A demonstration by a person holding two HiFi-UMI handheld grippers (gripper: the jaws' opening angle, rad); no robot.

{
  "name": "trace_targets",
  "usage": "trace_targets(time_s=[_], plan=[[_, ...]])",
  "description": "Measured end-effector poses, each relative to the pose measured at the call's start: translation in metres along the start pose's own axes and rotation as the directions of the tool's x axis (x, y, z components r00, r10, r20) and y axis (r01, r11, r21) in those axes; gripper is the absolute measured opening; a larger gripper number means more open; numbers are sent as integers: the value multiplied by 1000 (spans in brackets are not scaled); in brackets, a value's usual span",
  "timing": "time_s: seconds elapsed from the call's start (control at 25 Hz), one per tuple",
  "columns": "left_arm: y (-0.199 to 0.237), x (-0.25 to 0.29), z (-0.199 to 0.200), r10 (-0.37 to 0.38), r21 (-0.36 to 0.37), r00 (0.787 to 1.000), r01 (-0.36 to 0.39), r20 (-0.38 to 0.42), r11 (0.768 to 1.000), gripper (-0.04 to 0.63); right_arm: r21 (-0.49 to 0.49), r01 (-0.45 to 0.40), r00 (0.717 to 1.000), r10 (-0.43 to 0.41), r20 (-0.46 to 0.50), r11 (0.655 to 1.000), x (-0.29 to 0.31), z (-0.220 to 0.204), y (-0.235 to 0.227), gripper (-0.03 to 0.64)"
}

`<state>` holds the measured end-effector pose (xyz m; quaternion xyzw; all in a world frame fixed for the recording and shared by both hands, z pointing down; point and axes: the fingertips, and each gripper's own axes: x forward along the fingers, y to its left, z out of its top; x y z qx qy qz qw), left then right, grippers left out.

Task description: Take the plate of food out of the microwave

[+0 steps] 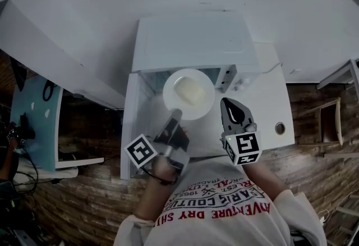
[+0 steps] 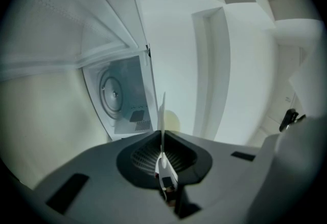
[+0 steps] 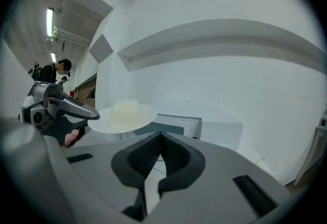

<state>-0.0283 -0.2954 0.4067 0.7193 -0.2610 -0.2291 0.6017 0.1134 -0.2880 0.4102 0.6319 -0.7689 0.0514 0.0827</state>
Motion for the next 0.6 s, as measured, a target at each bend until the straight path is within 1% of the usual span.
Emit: trace_targets(time_s=[0.36,0.6], plan=[[1,-4,-3,-1,-17,1000,1,4,1000,20,-24,-20,1000,19,-14,1000,0,-2,7,9],[0,-7,-8,-2,-22,1000,2,4,1000,20,-7,-16,1000,16,-19,1000,-3,-4,6,9]])
